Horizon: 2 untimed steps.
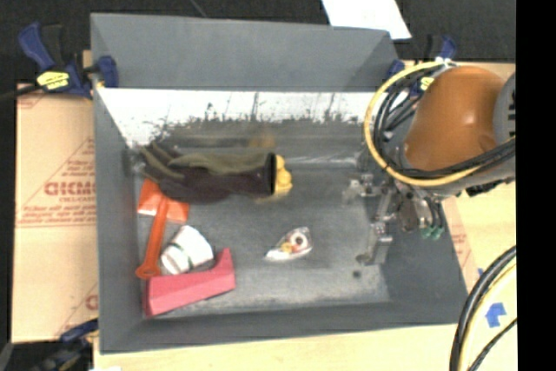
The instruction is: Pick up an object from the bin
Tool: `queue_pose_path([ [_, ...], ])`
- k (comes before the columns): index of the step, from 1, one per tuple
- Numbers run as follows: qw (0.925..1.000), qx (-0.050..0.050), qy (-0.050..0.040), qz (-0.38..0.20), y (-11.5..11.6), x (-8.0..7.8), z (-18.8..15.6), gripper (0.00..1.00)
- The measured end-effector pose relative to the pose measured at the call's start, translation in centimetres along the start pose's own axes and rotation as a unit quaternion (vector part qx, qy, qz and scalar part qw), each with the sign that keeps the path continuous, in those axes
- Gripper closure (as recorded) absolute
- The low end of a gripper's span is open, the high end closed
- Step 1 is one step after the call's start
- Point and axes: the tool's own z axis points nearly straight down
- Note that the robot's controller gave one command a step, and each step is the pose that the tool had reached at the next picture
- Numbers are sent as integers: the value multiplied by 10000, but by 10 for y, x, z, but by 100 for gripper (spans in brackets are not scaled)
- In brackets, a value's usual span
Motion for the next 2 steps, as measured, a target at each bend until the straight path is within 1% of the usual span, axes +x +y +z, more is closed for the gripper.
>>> queue_pose_path([
  [1, 9996, -14, 22, 271, 58, -14, 116, 0],
  [2, 9972, 9, -92, 748, 60, -13, 65, 0],
])
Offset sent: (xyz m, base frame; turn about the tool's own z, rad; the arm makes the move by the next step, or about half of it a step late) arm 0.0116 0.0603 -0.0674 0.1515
